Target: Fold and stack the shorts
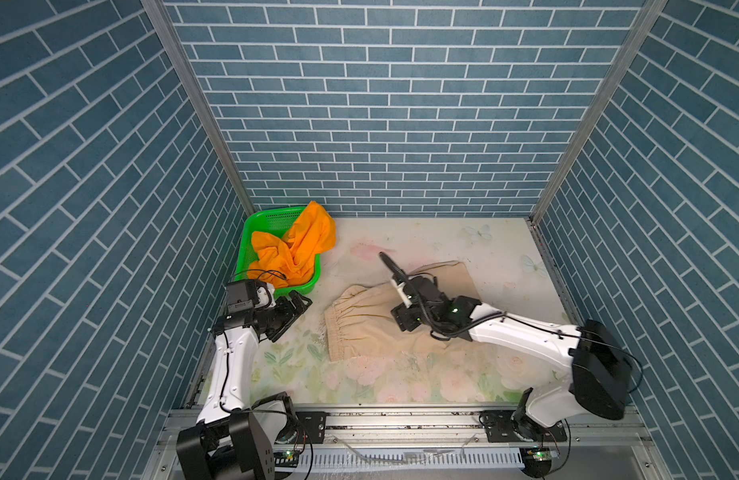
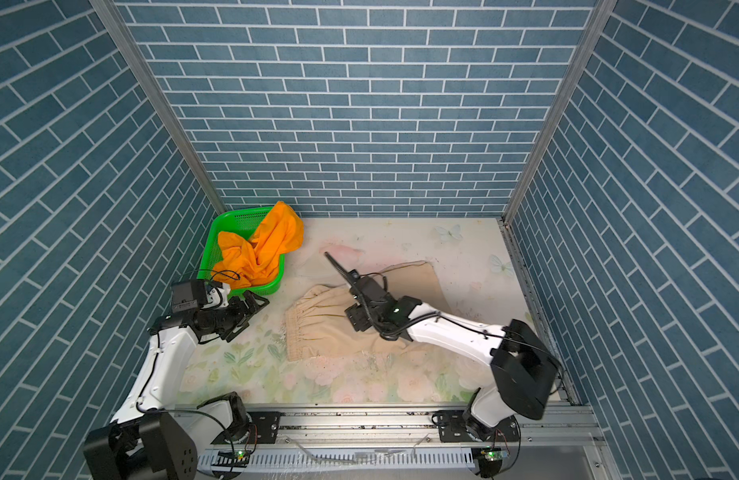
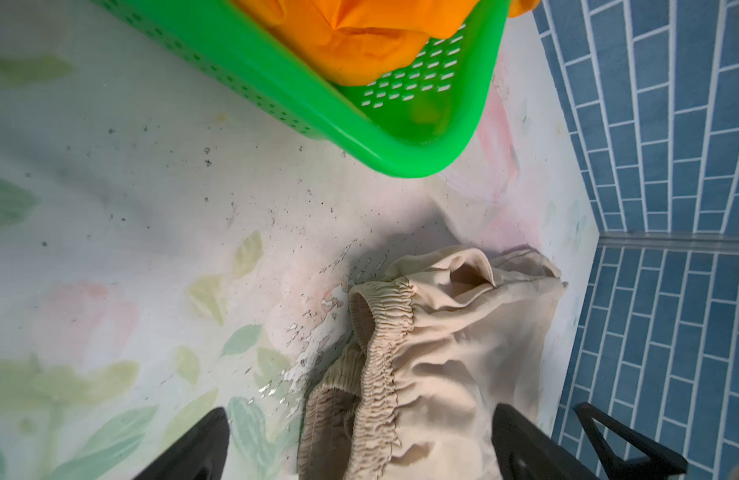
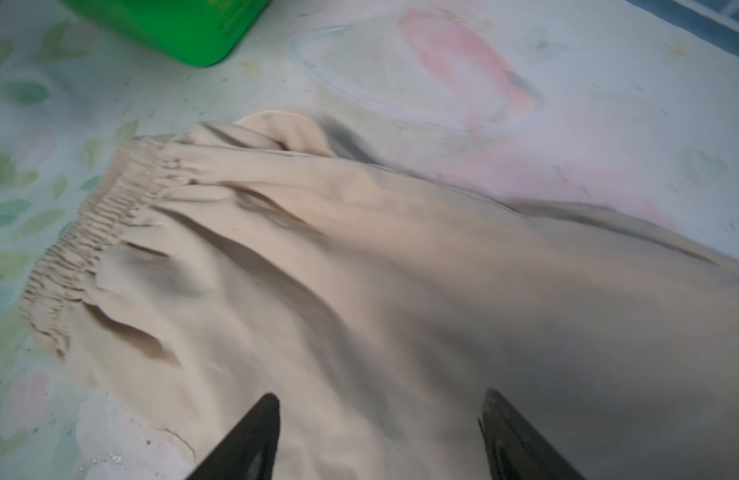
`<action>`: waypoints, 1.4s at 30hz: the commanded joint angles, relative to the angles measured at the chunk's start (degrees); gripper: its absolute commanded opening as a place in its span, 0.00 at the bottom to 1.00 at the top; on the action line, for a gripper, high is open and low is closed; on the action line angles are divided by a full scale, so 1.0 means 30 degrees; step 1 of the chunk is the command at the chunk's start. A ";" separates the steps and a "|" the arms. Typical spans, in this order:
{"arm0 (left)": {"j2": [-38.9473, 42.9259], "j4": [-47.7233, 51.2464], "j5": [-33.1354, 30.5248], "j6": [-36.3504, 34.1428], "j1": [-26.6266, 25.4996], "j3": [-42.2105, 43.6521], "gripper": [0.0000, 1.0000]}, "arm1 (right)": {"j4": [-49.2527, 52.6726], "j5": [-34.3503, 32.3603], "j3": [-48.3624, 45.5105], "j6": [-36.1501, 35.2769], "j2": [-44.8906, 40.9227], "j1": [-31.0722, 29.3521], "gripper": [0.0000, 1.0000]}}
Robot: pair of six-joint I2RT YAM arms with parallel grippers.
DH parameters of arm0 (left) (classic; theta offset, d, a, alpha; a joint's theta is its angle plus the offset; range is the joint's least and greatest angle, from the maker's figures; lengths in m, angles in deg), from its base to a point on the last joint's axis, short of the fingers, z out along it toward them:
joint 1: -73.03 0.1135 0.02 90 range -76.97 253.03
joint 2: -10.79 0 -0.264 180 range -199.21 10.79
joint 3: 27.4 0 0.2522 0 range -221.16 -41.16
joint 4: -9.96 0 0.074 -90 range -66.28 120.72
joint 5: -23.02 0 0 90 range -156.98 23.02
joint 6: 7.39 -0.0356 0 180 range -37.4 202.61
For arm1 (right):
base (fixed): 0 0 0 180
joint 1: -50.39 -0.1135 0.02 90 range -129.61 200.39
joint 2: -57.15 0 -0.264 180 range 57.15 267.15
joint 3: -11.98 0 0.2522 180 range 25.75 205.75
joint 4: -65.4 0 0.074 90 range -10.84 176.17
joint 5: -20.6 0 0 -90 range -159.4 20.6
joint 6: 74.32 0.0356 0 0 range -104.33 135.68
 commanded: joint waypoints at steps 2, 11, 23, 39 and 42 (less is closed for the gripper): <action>-0.0782 -0.5207 0.0137 0.2149 -0.1784 0.1497 1.00 | -0.1260 0.1336 -0.2668 0.2715 -0.3633 0.1644 0.78; -0.5308 -1.1634 0.0395 0.3580 -0.4022 0.2569 1.00 | -0.0498 0.1955 -0.4869 0.3619 -0.7646 0.3400 0.78; -0.7644 -1.4778 0.0115 0.3881 -0.5555 0.4032 1.00 | -0.1208 0.2425 -0.5505 0.4024 -0.7826 0.4047 0.78; -0.5848 -1.3078 0.0719 0.3870 -0.5585 0.2821 0.31 | -0.2170 0.3171 -0.5699 0.4113 -0.7094 0.4416 0.78; -0.4730 -1.1464 0.0378 0.3852 -0.5741 0.2299 0.29 | -0.2254 0.3217 -0.5672 0.4084 -0.6831 0.4428 0.78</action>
